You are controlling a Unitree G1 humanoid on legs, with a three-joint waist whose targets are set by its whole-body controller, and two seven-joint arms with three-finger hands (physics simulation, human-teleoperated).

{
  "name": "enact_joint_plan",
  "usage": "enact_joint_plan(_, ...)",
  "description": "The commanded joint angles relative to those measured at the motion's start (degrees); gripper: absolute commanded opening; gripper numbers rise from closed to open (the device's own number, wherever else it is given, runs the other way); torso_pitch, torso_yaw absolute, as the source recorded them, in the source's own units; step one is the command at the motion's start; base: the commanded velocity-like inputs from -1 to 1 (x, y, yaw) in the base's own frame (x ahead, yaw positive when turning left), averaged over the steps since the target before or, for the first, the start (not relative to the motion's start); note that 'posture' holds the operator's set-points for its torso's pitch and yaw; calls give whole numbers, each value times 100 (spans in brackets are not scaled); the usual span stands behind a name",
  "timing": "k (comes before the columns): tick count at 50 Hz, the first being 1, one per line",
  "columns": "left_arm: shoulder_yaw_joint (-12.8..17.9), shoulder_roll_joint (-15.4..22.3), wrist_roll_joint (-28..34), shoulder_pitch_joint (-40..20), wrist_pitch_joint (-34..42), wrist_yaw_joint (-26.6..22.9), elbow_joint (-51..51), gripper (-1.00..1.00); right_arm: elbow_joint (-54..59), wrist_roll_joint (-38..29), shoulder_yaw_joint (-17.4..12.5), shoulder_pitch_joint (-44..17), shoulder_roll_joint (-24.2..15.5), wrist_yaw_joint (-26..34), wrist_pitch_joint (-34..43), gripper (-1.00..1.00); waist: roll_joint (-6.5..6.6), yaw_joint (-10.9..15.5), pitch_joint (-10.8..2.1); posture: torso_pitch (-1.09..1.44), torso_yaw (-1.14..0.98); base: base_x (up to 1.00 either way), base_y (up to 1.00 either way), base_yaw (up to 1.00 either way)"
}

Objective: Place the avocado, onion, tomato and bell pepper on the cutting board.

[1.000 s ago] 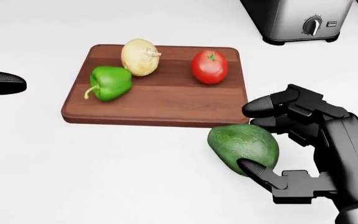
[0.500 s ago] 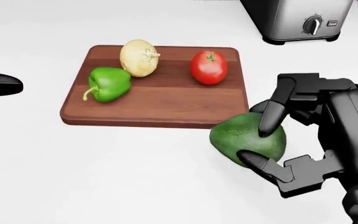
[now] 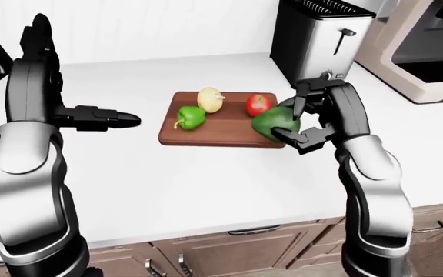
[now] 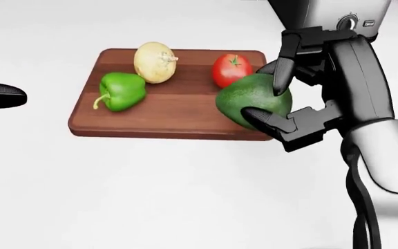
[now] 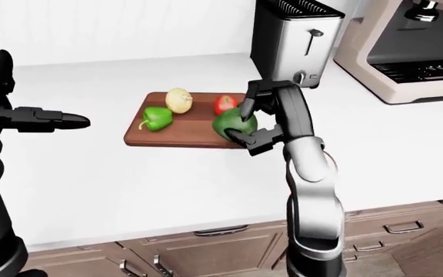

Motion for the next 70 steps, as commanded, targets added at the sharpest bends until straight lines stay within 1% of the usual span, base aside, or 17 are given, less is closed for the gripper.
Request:
enact_joint_plan(1, 51, 72, 41, -147, -151, 37, -160, 100, 35, 120, -55, -202, -22, -189, -365, -91, 24, -3, -134, 0, 0, 0, 0, 0)
enact_joint_plan(4, 37, 70, 64, -138, -155, 28, -163, 100, 281, 223, -22, -235, -21, -300, -552, -91, 20, -6, -139, 0, 0, 0, 0, 0)
enact_joint_plan(12, 1, 30, 114, -145, -214, 23, -106, 100, 769, 383, -47, -199, -24, -569, -985, -91, 17, 2, -145, 0, 0, 0, 0, 0)
enact_joint_plan(30, -30, 21, 164, -191, -234, -4, -44, 100, 1374, 574, 41, -427, 28, -815, -1355, -91, 12, -2, -148, 0, 0, 0, 0, 0)
enact_joint_plan(38, 18, 31, 158, -153, -194, -39, -126, 100, 1623, 598, 81, -428, 76, -889, -1565, -90, 14, -2, -147, 0, 0, 0, 0, 0)
enact_joint_plan(48, 24, 17, 152, -108, -216, -27, -139, 100, 1671, 591, 136, -395, 122, -881, -1620, -64, 17, 3, -145, 0, 0, 0, 0, 0)
enact_joint_plan(60, 40, 27, 145, -99, -223, 1, -121, 100, 1555, 559, 139, -333, 122, -841, -1543, -52, 14, 7, -145, 0, 0, 0, 0, 0)
enact_joint_plan(70, 50, 45, 127, -134, -191, 18, -118, 100, 1448, 528, 133, -302, 116, -789, -1453, -29, 14, 7, -145, 0, 0, 0, 0, 0)
